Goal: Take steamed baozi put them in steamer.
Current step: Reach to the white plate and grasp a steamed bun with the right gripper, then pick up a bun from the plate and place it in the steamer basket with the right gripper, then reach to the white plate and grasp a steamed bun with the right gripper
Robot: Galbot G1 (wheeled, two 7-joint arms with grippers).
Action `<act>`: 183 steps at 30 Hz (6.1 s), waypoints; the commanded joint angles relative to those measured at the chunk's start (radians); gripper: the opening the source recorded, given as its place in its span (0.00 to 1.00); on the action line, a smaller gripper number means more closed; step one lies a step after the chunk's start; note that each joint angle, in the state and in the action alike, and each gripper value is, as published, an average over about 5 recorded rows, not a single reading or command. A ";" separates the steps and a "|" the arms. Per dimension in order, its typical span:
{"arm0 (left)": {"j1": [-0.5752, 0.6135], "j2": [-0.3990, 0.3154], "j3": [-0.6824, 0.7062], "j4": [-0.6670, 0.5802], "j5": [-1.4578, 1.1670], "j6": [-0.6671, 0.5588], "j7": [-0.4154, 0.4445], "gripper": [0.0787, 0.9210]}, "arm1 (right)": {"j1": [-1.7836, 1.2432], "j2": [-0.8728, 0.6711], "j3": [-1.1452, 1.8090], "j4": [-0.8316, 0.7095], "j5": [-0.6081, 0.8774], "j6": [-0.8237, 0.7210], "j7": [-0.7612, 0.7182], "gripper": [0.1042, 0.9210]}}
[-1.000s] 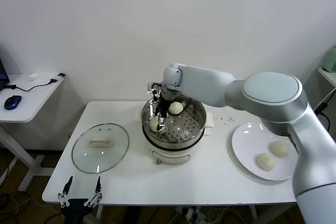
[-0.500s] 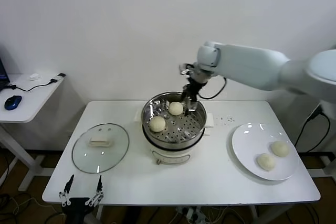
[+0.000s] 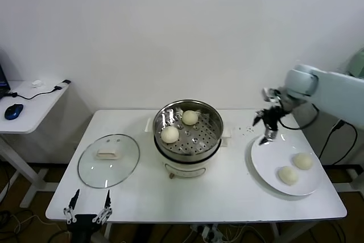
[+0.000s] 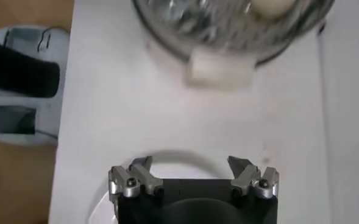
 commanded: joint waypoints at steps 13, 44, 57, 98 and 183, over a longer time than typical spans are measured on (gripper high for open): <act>0.011 -0.017 -0.005 0.011 0.025 -0.003 -0.002 0.88 | -0.583 -0.164 0.489 -0.096 -0.414 0.075 -0.002 0.88; -0.006 -0.025 0.000 0.037 0.038 0.005 -0.001 0.88 | -0.536 -0.011 0.470 -0.208 -0.414 0.101 -0.018 0.72; -0.004 -0.024 0.002 0.041 0.034 0.001 -0.001 0.88 | -0.453 -0.015 0.413 -0.204 -0.375 0.138 -0.040 0.62; -0.016 -0.009 0.003 0.047 0.038 0.007 0.002 0.88 | 0.036 0.728 0.056 -0.079 -0.507 0.878 -0.084 0.61; -0.011 -0.007 0.023 0.050 0.074 0.022 0.001 0.88 | -0.617 0.085 0.810 -0.610 -0.666 0.358 -0.099 0.88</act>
